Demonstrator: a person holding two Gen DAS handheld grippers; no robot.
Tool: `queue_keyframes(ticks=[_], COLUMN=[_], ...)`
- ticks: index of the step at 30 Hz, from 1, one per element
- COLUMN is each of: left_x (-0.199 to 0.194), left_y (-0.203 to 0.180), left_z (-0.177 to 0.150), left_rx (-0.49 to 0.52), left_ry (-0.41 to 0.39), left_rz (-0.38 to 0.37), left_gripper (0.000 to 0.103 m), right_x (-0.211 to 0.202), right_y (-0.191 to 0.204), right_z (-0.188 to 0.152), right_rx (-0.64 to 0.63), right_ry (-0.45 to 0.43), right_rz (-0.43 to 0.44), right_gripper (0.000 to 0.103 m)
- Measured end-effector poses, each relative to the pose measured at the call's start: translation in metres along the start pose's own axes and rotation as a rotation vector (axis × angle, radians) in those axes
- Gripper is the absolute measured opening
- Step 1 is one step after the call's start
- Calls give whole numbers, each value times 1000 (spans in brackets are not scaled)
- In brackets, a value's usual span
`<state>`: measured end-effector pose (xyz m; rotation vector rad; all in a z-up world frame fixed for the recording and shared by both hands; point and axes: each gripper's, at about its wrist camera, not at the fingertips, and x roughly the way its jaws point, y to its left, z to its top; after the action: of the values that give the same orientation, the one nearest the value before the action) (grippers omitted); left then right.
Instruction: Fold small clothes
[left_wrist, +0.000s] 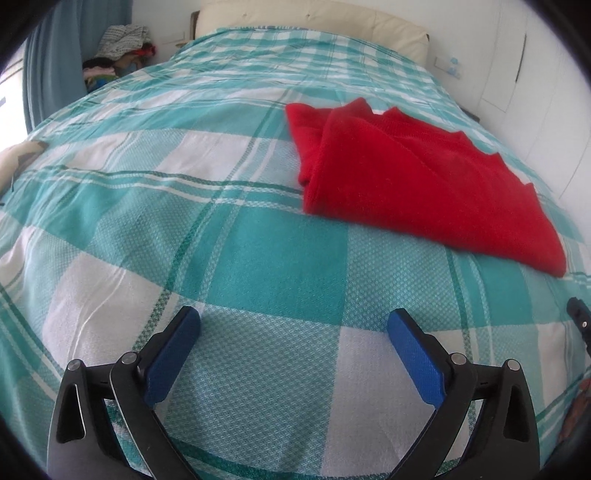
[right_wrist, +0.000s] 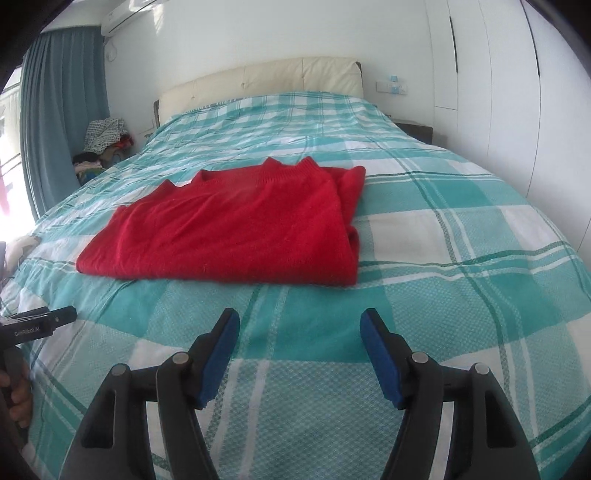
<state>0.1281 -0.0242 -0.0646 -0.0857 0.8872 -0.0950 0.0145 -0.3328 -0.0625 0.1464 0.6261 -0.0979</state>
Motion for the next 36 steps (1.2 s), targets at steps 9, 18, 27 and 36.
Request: queue_keyframes(ticks=[9,18,27,36], left_x=[5,5,5,5], left_y=[0,1,0,-1], left_z=[-5,-5,-6,-6], left_rx=[-9,-4,-6,-2], left_ry=[-24,-24,-27,-24], left_rz=[-15,-6,-7,3], left_gripper=[103,103,103,103], right_x=[12,9,11,11], right_y=[-27,-28,-25,-26], right_z=[-4,-7,-6,-6], right_rx=[163,179,168,170], right_ry=[52,41,49,49], right_rz=[35,53,42,45], right_gripper=[81,82,83,86])
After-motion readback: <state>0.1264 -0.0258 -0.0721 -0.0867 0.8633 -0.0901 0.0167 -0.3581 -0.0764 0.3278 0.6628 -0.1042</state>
